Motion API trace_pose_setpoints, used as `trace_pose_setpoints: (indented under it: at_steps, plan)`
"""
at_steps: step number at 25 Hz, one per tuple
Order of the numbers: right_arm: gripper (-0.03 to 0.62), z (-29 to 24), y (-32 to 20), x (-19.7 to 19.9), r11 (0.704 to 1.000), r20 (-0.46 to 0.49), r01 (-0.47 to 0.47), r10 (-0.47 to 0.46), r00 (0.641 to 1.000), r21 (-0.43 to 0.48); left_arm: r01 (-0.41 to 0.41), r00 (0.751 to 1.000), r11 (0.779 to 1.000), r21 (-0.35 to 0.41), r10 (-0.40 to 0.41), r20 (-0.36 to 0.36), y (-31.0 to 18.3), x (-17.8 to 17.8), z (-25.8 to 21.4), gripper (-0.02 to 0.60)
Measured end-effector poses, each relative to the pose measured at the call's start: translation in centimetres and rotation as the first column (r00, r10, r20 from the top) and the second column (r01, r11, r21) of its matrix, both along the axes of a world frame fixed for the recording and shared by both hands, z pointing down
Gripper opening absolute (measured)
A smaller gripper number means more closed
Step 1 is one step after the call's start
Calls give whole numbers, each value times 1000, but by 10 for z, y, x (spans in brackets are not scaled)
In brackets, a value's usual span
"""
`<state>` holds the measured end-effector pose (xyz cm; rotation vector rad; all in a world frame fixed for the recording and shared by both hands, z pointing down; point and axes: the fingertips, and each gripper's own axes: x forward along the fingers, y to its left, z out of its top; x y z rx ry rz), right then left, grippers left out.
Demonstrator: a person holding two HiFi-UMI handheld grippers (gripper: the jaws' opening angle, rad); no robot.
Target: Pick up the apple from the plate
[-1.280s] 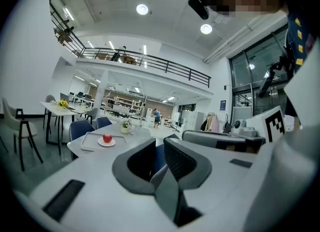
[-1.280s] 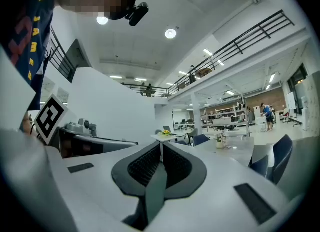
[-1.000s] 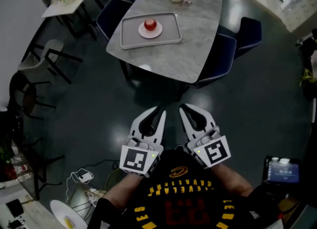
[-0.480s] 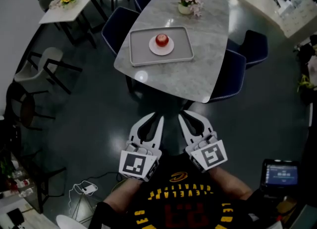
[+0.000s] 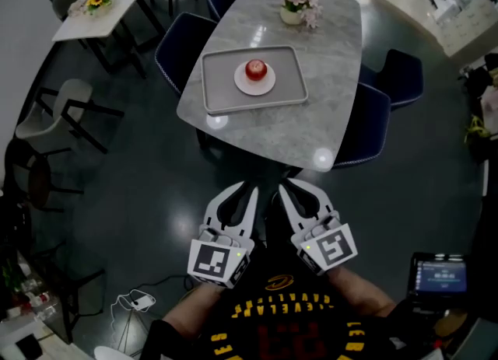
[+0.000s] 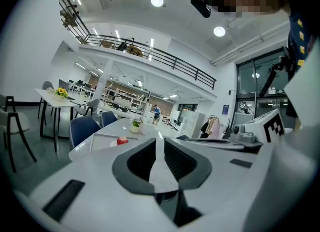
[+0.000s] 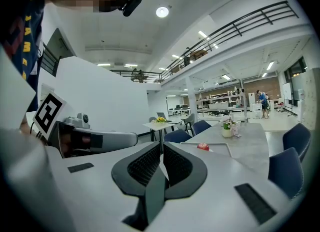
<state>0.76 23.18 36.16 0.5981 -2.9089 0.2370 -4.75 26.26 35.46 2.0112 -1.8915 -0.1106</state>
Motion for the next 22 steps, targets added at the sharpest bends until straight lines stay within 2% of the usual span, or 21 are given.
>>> trace_pose_setpoints:
  at_steps: [2, 7, 11, 14, 22]
  plan:
    - [8, 6, -19, -4, 1000, 17, 15, -14, 1000, -17, 8, 1000, 1000, -13, -8, 7, -19, -2, 5, 55]
    - [8, -5, -28, -20, 998, 54, 55, -54, 997, -15, 25, 998, 1000, 15, -26, 50, -25, -13, -4, 55]
    - [8, -7, -70, -24, 997, 53, 82, -83, 995, 11, 54, 996, 998, 17, -55, 67, -62, -18, -9, 55]
    - [8, -14, -103, -24, 996, 70, 90, -91, 993, 25, 67, 996, 997, 25, -68, 53, -92, -15, -13, 55]
    - [8, -23, -167, -24, 993, 89, 120, -120, 989, 9, 118, 989, 992, 41, -121, 81, -144, -16, -19, 55]
